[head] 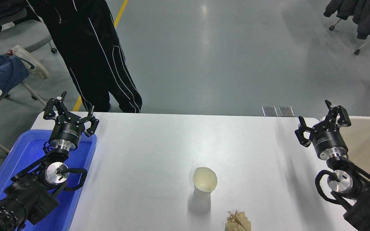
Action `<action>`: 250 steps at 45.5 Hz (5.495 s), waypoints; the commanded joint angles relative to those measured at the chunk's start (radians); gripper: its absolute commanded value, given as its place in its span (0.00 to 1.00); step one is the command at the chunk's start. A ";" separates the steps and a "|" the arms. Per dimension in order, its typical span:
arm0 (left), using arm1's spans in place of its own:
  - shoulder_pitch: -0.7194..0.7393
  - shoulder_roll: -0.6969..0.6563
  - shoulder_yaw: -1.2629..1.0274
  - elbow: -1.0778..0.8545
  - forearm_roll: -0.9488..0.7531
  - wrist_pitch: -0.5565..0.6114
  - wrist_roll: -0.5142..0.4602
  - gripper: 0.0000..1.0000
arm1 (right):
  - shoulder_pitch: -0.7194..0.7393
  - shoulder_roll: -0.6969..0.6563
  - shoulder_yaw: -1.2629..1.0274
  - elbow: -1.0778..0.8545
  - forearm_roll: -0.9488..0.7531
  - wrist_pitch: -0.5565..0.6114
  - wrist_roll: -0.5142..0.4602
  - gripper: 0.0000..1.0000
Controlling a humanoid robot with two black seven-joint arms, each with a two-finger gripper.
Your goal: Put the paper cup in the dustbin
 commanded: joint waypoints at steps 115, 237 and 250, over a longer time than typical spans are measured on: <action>0.000 0.000 -0.001 0.000 0.000 0.000 0.001 1.00 | 0.566 -0.519 -0.881 0.736 -1.074 -0.063 -0.251 0.99; 0.000 0.000 0.000 0.000 0.000 0.000 0.001 1.00 | 0.877 0.288 -1.481 0.371 -1.126 -0.025 -0.374 0.00; 0.000 0.000 0.000 0.000 0.000 0.000 0.002 1.00 | 0.893 0.280 -1.480 0.373 -1.108 -0.017 -0.370 0.00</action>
